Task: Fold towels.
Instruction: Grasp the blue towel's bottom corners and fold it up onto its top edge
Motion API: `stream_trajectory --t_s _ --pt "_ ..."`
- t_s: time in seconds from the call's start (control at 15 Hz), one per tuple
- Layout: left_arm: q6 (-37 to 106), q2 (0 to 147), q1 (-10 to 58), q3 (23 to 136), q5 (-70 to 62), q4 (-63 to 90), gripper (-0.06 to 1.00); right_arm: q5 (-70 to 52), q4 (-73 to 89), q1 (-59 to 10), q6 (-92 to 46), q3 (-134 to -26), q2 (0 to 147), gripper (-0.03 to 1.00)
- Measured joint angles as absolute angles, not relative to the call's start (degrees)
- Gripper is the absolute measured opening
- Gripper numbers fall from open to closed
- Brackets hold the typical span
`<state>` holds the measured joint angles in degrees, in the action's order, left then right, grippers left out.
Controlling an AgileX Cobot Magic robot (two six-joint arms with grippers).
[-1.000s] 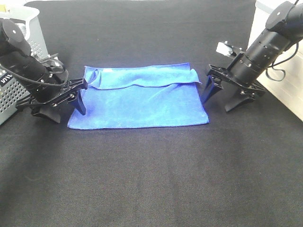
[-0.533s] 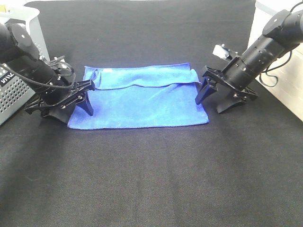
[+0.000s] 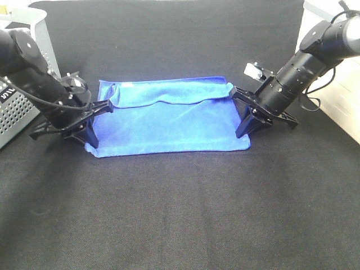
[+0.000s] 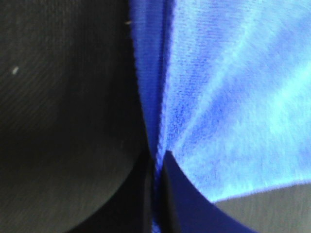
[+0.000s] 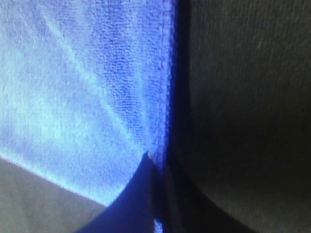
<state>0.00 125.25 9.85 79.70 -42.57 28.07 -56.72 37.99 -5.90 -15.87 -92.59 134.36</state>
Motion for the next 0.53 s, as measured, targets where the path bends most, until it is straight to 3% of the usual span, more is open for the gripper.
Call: stream_trajectory --t_s 0.2,0.53 --pt "0.0 122.33 9.85 78.15 -48.47 24.52 0.01 -58.16 37.99 -5.9 -14.9 -88.81 130.86 0.0" --pt "1.66 115.91 9.85 66.41 -51.57 22.46 0.01 -54.83 37.53 -6.07 -14.95 -72.19 121.18 0.0"
